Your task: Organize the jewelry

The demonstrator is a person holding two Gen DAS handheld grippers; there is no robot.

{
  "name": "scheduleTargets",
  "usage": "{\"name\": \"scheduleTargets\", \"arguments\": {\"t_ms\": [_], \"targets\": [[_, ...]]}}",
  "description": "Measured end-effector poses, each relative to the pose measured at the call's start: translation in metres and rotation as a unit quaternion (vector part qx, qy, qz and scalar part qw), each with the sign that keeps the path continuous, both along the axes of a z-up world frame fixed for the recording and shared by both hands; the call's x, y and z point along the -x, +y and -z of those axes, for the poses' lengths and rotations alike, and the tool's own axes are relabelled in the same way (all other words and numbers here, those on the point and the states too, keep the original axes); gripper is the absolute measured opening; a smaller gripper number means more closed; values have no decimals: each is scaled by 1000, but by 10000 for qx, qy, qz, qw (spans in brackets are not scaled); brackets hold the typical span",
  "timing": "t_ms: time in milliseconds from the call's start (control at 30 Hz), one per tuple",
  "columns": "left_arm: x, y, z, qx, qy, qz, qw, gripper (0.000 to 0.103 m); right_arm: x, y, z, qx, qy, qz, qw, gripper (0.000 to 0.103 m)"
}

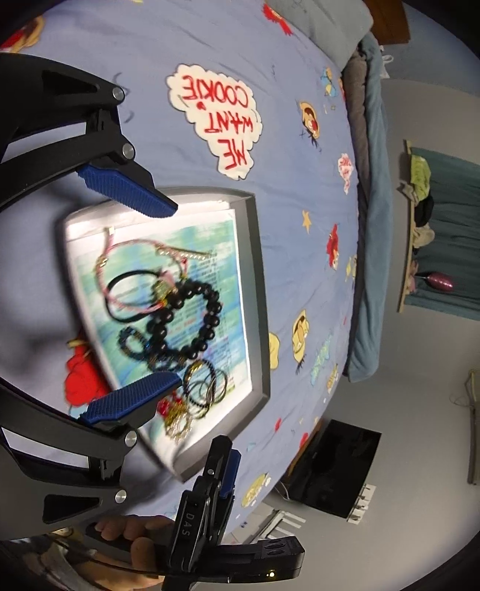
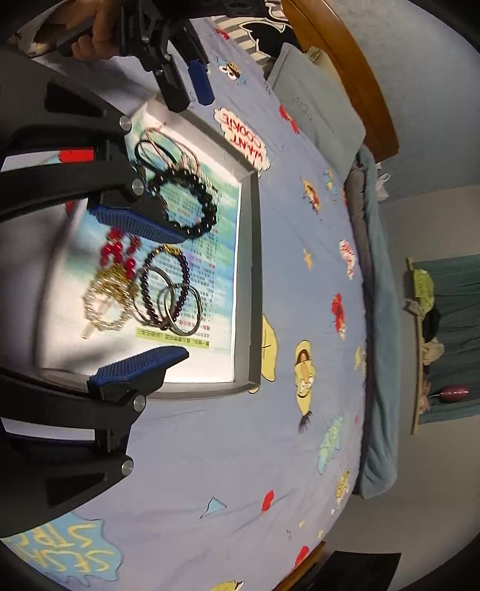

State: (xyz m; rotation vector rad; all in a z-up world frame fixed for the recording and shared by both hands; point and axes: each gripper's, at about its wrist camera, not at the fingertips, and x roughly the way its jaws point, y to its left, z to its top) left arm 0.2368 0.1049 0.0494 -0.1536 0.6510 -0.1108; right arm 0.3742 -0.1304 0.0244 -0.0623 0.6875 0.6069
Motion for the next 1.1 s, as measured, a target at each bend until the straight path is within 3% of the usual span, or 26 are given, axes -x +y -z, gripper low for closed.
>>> {"name": "scheduleTargets", "arguments": {"t_ms": [400, 700, 1100], "targets": [[55, -31, 4, -64, -579, -237, 9980, 94, 66, -20, 0, -373, -686, -12, 9969, 83], [78, -40, 20, -41, -891, -407, 9952, 95, 107, -29, 13, -565, -1098, -2, 9923, 90], [85, -41, 29, -70, -1090, -490, 9928, 97, 112, -40, 22, -780, -1250, 114, 9890, 95]]}}
